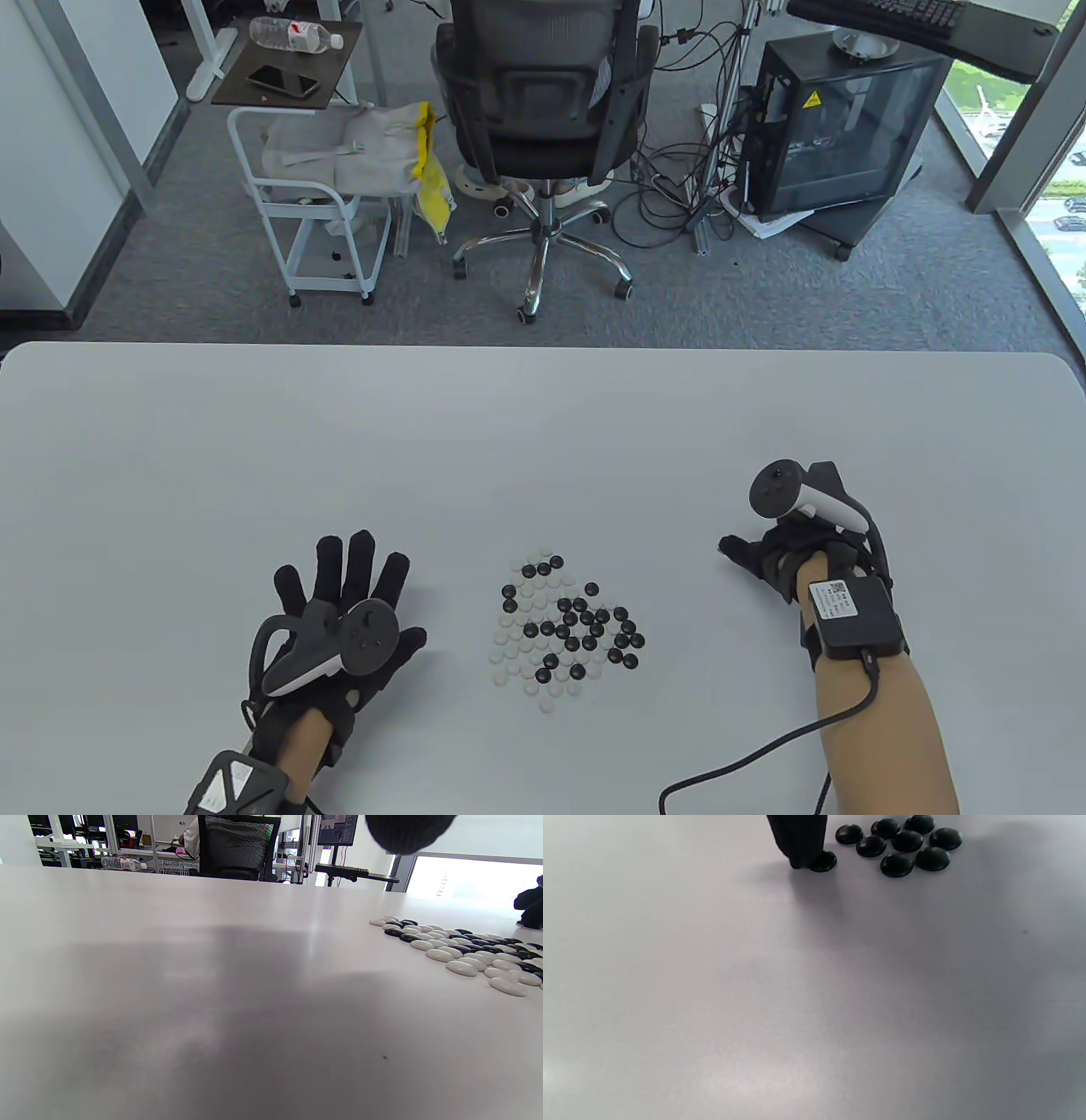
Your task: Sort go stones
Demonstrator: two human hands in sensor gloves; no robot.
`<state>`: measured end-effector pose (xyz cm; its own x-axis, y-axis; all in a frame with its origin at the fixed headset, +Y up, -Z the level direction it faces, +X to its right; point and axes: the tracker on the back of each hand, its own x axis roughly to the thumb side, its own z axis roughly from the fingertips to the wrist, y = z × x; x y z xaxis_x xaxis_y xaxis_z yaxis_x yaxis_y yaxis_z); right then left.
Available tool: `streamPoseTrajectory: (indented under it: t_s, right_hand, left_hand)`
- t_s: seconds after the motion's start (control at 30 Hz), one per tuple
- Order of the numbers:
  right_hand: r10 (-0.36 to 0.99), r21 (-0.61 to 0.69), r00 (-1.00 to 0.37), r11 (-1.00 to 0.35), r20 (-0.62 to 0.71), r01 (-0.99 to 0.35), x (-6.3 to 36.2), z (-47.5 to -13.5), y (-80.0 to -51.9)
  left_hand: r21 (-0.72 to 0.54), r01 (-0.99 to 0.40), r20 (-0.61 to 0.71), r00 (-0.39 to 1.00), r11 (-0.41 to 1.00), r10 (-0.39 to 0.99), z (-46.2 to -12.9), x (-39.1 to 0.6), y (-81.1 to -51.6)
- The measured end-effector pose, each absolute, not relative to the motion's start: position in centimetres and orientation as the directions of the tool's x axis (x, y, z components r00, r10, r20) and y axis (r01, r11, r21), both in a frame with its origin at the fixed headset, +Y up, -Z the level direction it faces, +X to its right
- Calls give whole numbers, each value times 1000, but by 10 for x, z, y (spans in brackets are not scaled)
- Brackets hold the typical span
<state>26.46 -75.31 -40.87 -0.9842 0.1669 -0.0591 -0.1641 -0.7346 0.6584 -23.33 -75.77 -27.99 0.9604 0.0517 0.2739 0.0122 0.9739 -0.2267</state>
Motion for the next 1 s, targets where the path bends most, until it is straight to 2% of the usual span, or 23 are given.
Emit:
streamPoseTrajectory:
  t_s: [0.13,0.27,0.33,0.47,0.67,1.0]
  right_hand:
    - [150,649,-986,-743,-78,-165,270,-409,-753]
    - [225,603,-972,-766,-73,-223,266,-411,-746]
    - [223,619,-974,-759,-42,-200,256,-412,-741]
    - [254,648,-957,-754,137,-107,210,-410,-732]
    - [329,693,-896,-721,298,-34,145,-403,-732]
    - [378,732,-838,-680,393,36,92,-395,-756]
  left_hand:
    - [-222,14,278,959,975,50,-280,-232,-757]
    - [-228,14,276,960,974,51,-280,-232,-758]
    - [-229,13,275,960,973,51,-280,-232,-757]
    - [-231,10,270,961,973,55,-280,-232,-757]
    - [-226,15,274,960,974,48,-279,-231,-756]
    - [-207,8,288,956,978,53,-279,-226,-753]
